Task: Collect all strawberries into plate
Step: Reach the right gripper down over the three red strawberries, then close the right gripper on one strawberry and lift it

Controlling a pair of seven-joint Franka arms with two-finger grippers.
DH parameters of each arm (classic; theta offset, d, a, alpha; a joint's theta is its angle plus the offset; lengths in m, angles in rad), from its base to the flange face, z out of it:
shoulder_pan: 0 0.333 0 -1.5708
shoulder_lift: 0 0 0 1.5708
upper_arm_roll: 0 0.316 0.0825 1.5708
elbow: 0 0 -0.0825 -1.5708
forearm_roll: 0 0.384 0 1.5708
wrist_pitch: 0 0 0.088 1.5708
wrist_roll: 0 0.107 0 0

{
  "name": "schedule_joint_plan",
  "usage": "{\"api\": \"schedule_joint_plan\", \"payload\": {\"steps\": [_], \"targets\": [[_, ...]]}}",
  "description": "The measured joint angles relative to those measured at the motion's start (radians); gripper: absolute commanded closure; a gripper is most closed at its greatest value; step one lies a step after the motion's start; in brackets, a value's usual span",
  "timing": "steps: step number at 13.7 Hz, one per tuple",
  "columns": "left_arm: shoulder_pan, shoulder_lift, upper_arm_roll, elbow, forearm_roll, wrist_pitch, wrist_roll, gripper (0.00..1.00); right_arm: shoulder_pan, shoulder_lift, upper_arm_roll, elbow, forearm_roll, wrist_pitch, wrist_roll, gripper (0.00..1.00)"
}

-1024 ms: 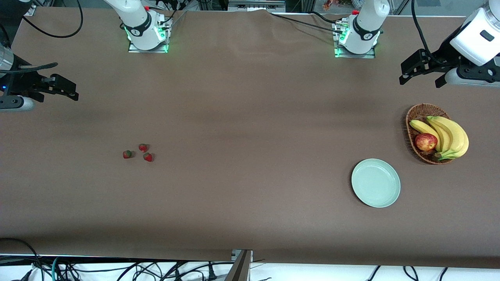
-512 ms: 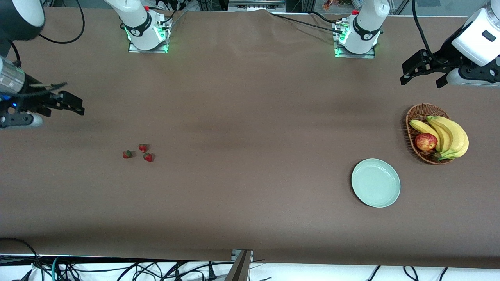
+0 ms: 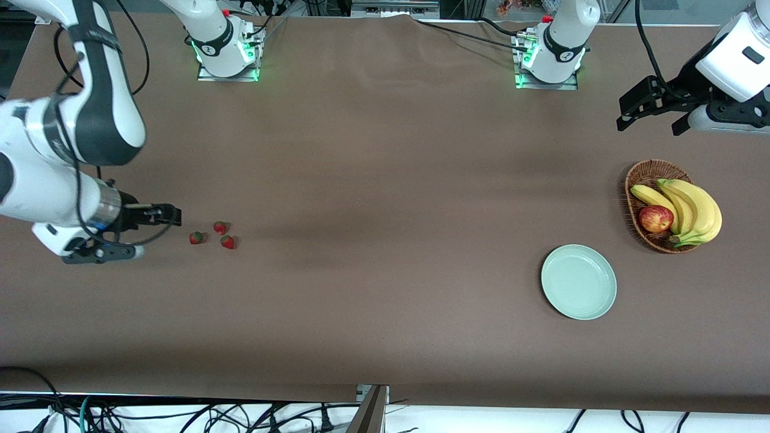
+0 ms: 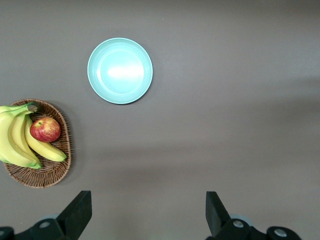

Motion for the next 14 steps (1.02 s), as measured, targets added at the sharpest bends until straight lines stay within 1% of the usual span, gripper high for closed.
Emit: {"api": "schedule_joint_plan", "payload": {"steps": [4,6,11,14], "targets": [[0.0,0.0,0.0,0.0,0.0,0.0,0.0,0.0,0.036,0.117,0.001,-0.009,0.0,0.108,0.0,0.0],[0.001,0.0,0.0,0.0,0.0,0.0,0.0,0.0,0.037,0.15,0.0,-0.041,0.0,0.186,0.0,0.0],[0.002,0.0,0.002,0.0,0.0,0.0,0.0,0.0,0.037,0.162,0.0,-0.212,0.0,0.436,-0.002,0.0],[0.002,0.0,0.002,0.0,0.0,0.0,0.0,0.0,0.037,0.169,0.0,-0.282,0.0,0.546,-0.048,0.0]]}}
